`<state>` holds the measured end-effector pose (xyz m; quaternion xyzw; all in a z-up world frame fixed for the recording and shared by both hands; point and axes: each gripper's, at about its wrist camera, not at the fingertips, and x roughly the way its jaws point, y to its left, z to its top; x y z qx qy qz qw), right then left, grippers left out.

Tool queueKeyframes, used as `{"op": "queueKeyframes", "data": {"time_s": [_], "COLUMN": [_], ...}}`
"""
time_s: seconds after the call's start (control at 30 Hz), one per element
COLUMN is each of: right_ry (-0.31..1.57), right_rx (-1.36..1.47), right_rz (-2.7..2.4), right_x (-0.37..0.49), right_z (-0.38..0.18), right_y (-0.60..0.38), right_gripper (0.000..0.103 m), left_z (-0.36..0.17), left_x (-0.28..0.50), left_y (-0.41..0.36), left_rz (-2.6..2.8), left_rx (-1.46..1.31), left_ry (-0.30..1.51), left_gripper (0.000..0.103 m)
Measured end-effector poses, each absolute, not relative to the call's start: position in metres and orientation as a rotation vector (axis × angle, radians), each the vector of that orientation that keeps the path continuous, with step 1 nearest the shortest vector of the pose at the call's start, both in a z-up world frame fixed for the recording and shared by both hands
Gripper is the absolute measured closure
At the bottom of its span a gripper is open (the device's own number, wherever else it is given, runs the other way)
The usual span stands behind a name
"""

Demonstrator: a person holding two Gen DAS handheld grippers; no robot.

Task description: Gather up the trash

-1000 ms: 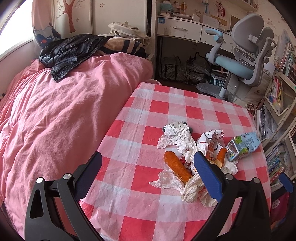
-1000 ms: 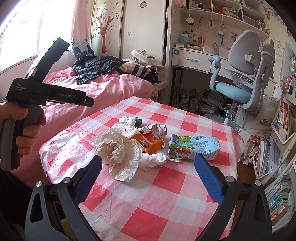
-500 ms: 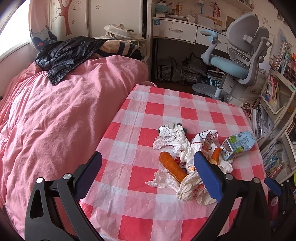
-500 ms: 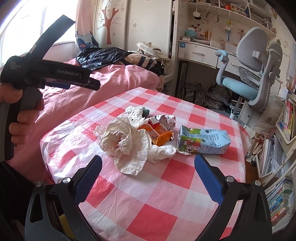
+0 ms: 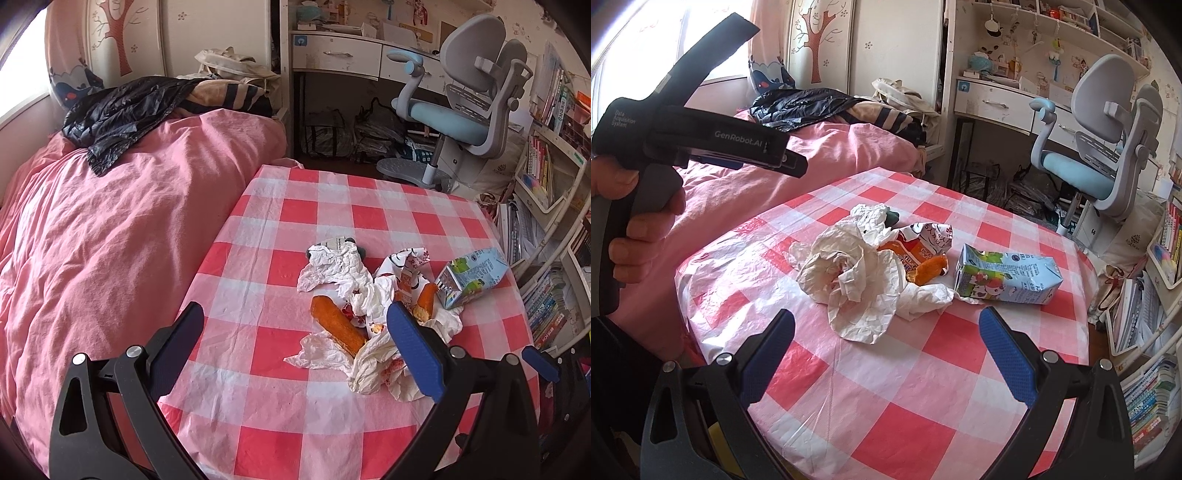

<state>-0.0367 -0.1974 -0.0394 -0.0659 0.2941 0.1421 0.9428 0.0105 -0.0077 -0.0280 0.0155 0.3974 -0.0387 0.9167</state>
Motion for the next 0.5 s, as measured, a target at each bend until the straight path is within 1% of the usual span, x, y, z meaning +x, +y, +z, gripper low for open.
{"op": "queueKeyframes", "data": {"time_s": [0.5], "right_ry": [0.603], "right_rx": [-0.141], "right_rz": [0.295], "right_x": [-0.0355], "right_z": [-0.0399], "right_y": [-0.1959], "right_gripper": [0.007], "left_z": [-0.0296], "left_x": [0.0097], "left_y": [-0.0097], "left_rz": [-0.088], "left_rx": [0.043], "left_ry": [0.822], "left_gripper": [0.007]}}
